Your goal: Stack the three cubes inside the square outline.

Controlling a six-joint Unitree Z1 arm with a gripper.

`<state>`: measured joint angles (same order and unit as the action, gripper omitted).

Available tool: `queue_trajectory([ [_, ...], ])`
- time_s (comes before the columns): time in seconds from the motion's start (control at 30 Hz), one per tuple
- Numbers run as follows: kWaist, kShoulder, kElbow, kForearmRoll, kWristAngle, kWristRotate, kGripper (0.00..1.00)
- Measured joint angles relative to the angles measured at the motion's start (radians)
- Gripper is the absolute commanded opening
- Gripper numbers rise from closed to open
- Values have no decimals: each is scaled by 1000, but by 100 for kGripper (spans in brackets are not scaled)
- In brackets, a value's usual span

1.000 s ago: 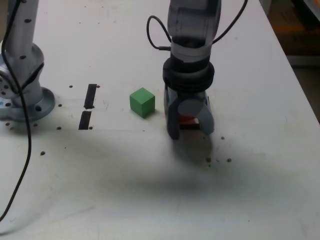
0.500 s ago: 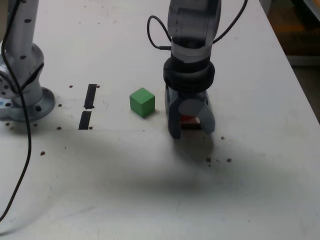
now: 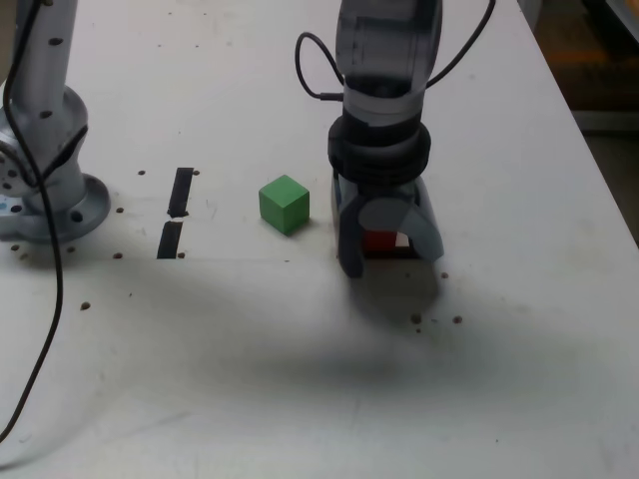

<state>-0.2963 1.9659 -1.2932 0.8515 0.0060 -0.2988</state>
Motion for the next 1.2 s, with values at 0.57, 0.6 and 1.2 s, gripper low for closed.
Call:
queue_trajectory([
  [0.57,1,-96,-12,163,88,-46,83],
  [0.6,3,-107,-19,181,94,-48,83],
  [1.2,167,-142,-94,326,160,58,90],
])
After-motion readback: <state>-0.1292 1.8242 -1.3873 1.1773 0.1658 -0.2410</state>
